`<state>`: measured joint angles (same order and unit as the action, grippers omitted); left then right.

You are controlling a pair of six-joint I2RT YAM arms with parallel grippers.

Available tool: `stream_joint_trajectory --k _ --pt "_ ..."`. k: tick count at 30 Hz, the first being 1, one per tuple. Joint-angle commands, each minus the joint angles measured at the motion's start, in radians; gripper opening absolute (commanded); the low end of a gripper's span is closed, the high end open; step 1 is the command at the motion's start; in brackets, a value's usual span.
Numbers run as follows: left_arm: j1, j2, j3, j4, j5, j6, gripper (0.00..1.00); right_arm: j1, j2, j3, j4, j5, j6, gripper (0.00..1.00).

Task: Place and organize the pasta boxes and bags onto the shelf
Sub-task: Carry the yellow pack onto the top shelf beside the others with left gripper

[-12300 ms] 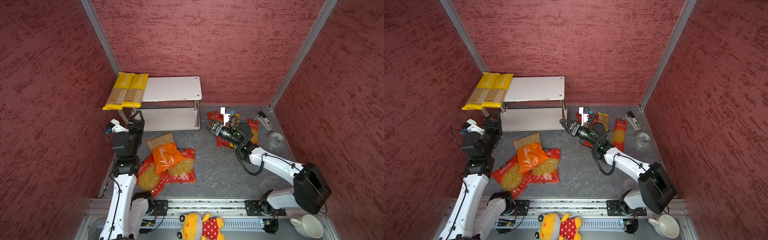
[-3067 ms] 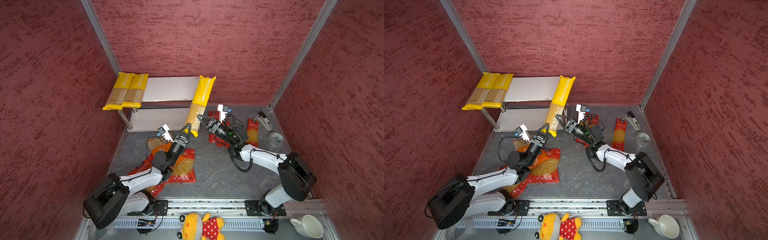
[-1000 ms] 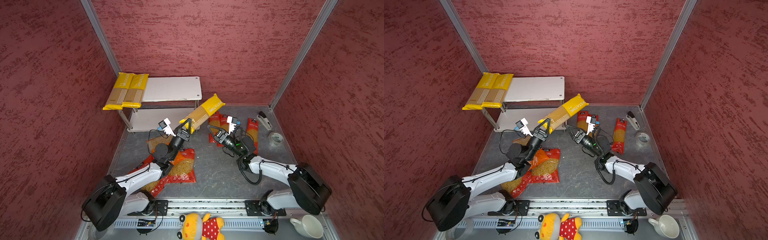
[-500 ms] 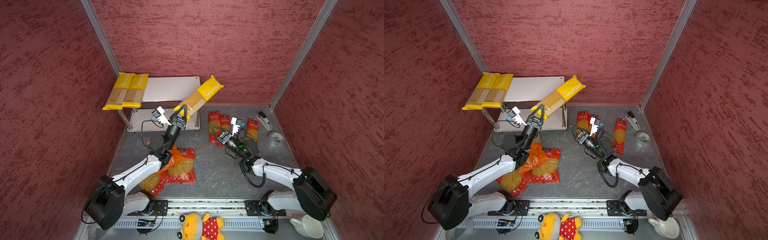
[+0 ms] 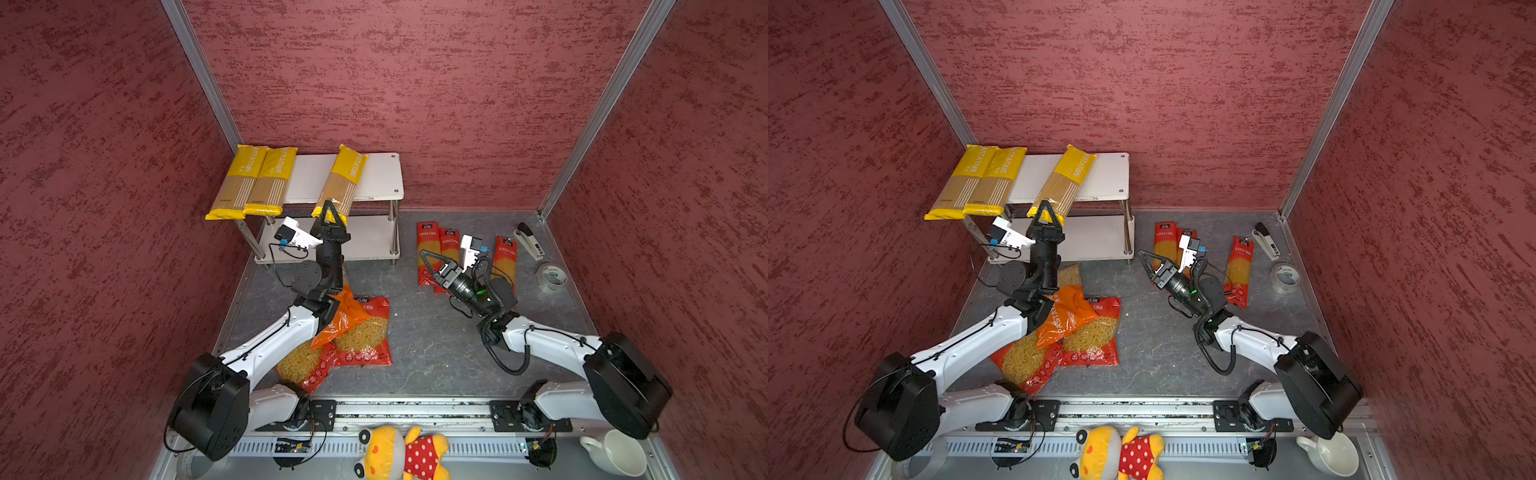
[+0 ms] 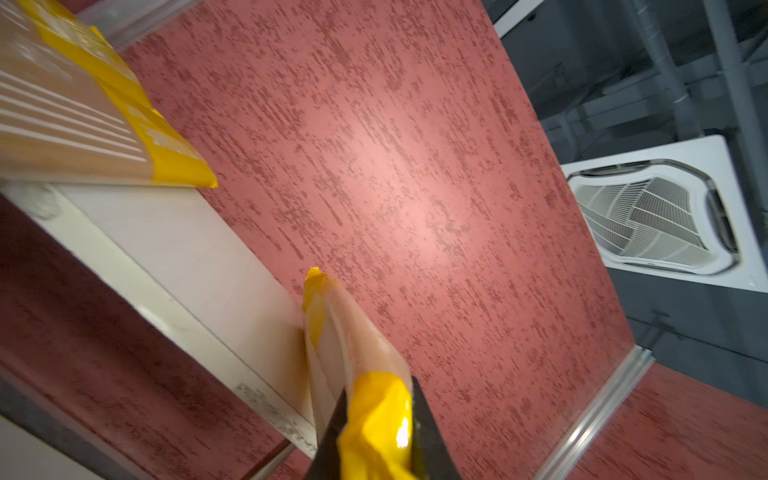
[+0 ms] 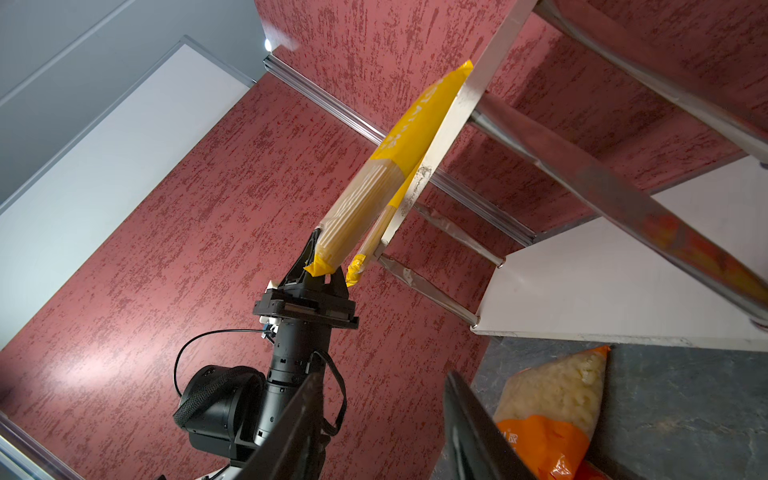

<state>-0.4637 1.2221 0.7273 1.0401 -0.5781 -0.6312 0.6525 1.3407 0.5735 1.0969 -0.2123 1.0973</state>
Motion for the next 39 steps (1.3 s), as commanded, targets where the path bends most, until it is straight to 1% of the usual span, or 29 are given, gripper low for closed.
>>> stream_joint_trajectory --k 1,3,6,7,8,9,11,13,15,17,18,23,28,33,36,39 --pt "0.015 -0.062 0.024 0.123 -0.138 0.011 0.00 -0.004 0.002 0.006 0.011 0.011 0.026 0.48" --pt "0.016 -0.082 0.009 0.075 -0.197 -0.016 0.02 -0.004 0.002 0.004 0.011 0.011 0.025 0.49" --pt "0.017 -0.123 -0.005 -0.062 -0.217 -0.085 0.16 -0.004 0.005 -0.001 0.014 0.014 0.028 0.49" --pt "0.018 -0.138 -0.013 -0.117 -0.212 -0.125 0.24 -0.004 0.008 -0.002 0.018 0.014 0.028 0.49" --pt "0.019 -0.153 -0.020 -0.165 -0.202 -0.168 0.36 -0.004 0.010 -0.003 0.020 0.014 0.030 0.49" --pt "0.020 -0.164 -0.028 -0.200 -0.190 -0.197 0.45 -0.004 0.014 -0.003 0.024 0.014 0.031 0.49" --pt "0.023 -0.191 -0.048 -0.261 -0.164 -0.252 0.59 -0.004 0.021 -0.001 0.031 0.010 0.037 0.49" --pt "0.029 -0.215 -0.063 -0.314 -0.131 -0.300 0.65 -0.005 0.027 -0.001 0.035 0.008 0.040 0.49" --pt "0.032 -0.236 -0.072 -0.375 -0.099 -0.349 0.67 -0.004 0.031 -0.001 0.038 0.008 0.041 0.49" --pt "0.033 -0.251 -0.082 -0.412 -0.061 -0.380 0.67 -0.004 0.038 -0.002 0.043 0.008 0.042 0.49" --pt "0.034 -0.258 -0.090 -0.422 -0.045 -0.395 0.65 -0.004 0.041 -0.001 0.047 0.007 0.045 0.49" --pt "0.058 -0.274 -0.110 -0.433 -0.003 -0.425 0.50 -0.005 0.057 0.002 0.061 0.002 0.056 0.49" --pt "0.099 -0.254 -0.106 -0.408 0.032 -0.432 0.29 -0.004 0.057 0.003 0.060 0.001 0.058 0.49" --pt "0.151 -0.204 -0.075 -0.379 0.079 -0.424 0.14 -0.005 0.051 0.002 0.051 0.002 0.054 0.49" --pt "0.184 -0.170 -0.051 -0.360 0.094 -0.416 0.11 -0.004 0.049 0.000 0.050 0.003 0.053 0.49" --pt "0.213 -0.137 -0.028 -0.355 0.107 -0.433 0.06 -0.004 0.050 0.000 0.049 0.003 0.052 0.49"
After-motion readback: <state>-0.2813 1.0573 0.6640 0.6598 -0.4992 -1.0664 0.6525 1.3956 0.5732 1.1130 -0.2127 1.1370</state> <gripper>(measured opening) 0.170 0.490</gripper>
